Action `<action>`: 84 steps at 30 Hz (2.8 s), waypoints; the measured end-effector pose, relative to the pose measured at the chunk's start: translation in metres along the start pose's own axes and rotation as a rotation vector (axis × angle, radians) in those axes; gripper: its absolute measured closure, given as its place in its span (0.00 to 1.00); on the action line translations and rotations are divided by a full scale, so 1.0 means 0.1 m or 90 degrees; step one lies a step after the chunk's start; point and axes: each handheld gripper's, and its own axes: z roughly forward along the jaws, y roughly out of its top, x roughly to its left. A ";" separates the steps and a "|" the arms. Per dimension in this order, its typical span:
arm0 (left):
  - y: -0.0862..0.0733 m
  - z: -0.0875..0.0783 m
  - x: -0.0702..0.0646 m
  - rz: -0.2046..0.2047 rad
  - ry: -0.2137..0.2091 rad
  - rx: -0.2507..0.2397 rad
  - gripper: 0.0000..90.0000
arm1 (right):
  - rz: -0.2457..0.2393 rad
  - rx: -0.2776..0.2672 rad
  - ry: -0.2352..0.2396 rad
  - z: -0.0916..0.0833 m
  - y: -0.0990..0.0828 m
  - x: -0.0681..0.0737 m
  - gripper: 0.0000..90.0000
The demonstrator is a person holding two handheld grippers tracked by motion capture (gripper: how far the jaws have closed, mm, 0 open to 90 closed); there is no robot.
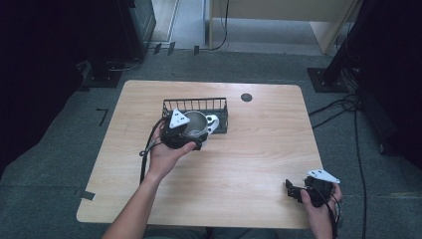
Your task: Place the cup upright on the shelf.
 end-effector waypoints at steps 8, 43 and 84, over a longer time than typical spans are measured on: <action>0.24 0.03 0.20 0.007 0.006 -0.017 0.09 | 0.000 0.000 0.000 0.00 0.00 0.00 0.00; 0.40 0.65 0.88 0.018 0.029 0.038 0.09 | 0.000 0.000 0.000 0.00 0.00 0.00 0.00; 0.34 0.58 1.00 -0.043 0.017 0.094 0.00 | 0.000 0.000 0.000 0.00 0.00 0.00 0.00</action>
